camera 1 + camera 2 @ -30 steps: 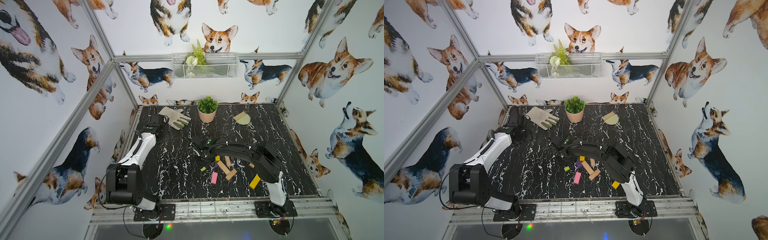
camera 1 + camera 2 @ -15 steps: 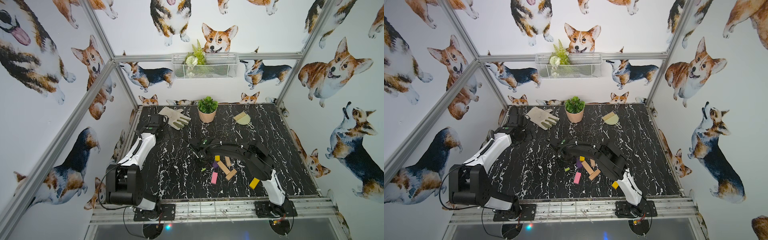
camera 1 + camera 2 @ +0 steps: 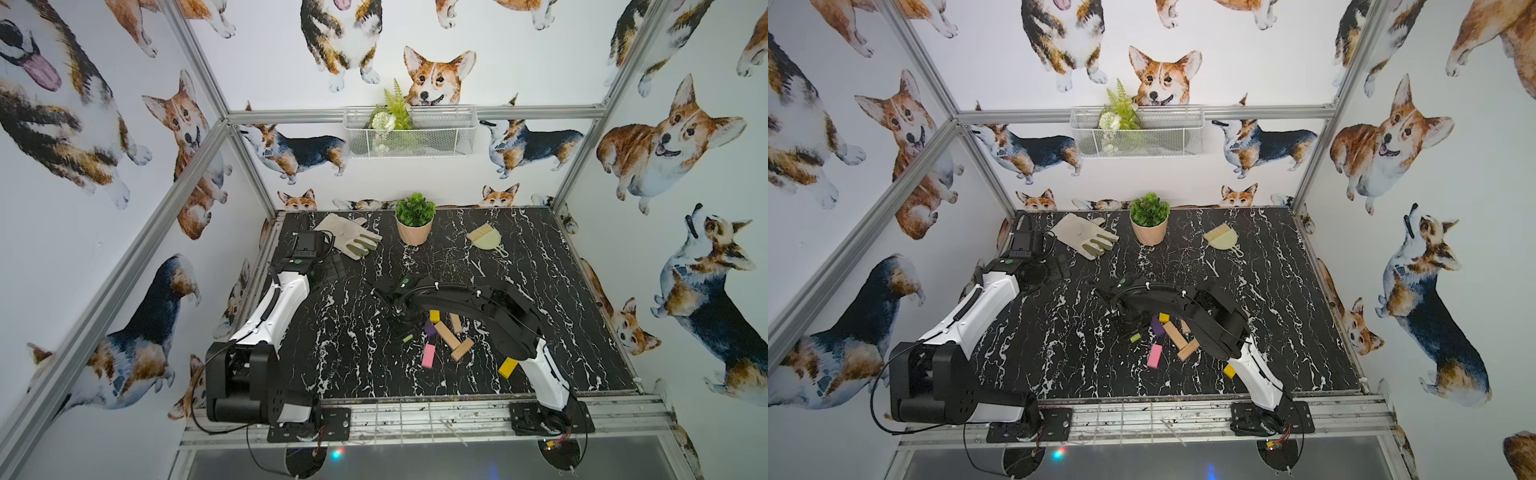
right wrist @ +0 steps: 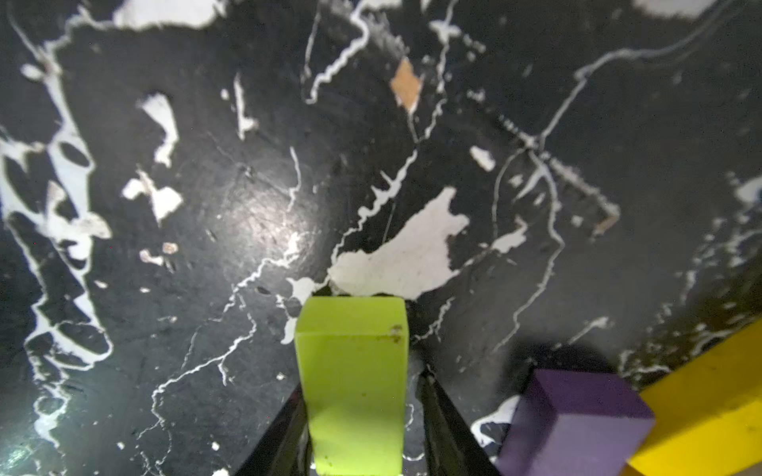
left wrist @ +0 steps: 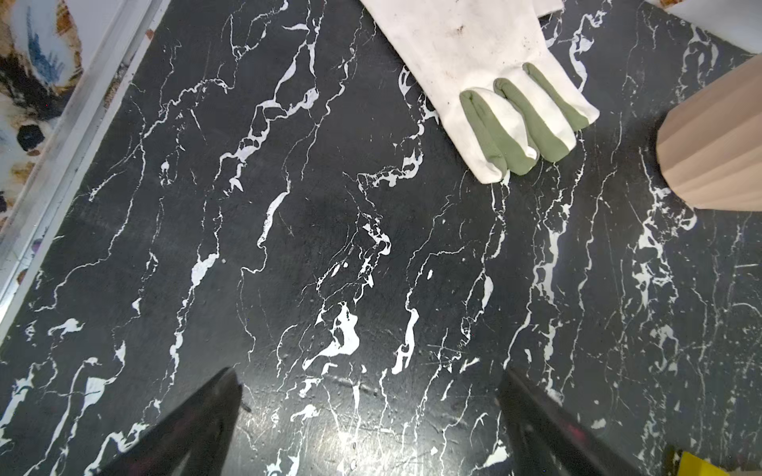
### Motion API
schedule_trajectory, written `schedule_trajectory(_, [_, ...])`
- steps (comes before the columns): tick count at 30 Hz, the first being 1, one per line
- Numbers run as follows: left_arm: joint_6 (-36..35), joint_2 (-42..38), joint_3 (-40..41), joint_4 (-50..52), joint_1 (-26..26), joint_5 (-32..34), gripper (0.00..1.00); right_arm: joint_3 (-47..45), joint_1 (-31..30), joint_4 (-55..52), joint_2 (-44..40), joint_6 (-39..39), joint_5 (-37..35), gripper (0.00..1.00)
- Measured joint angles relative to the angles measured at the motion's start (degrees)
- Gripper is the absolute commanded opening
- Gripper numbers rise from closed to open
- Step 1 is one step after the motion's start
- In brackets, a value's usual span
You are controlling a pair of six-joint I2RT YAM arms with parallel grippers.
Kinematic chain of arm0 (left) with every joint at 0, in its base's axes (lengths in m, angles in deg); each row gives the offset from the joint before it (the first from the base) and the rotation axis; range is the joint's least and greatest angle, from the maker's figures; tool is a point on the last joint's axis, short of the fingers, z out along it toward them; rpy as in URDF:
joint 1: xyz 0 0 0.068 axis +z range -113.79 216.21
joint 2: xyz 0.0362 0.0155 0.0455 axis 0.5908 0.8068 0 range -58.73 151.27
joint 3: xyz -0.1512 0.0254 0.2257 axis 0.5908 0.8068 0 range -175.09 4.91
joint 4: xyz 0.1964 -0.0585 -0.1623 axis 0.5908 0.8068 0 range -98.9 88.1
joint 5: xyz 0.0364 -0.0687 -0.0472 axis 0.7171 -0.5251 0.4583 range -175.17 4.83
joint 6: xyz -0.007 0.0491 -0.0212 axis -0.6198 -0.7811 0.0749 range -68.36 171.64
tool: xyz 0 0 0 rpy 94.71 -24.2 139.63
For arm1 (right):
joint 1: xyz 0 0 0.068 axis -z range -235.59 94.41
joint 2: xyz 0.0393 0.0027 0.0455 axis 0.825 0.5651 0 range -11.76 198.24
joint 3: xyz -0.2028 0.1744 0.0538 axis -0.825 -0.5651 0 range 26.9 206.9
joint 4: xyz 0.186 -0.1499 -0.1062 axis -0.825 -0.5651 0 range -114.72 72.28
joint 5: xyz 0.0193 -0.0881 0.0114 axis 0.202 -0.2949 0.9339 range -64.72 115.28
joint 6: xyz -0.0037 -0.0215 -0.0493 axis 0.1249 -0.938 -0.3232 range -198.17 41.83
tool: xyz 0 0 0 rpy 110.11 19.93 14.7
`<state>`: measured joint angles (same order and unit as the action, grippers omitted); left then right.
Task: Assemble the letter k with building blocks
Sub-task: Pick up the building block from the center of the board, then place the building block at the center of the board.
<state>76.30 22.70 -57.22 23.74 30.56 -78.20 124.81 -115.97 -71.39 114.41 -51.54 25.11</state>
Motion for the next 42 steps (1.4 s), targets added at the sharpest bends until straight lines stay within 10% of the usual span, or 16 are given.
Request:
schedule_trajectory(18, [0.20, 0.83, -0.02, 0.02, 0.00, 0.28, 1.00, 5.11, 1.68, -1.60, 0.66, 1.01, -1.49, 0.12])
schedule_trajectory(42, [0.44, 1.70, -0.11, 0.00, 0.00, 0.22, 1.00, 33.22, 10.25, -9.25, 18.03, 16.79, -4.28, 0.17])
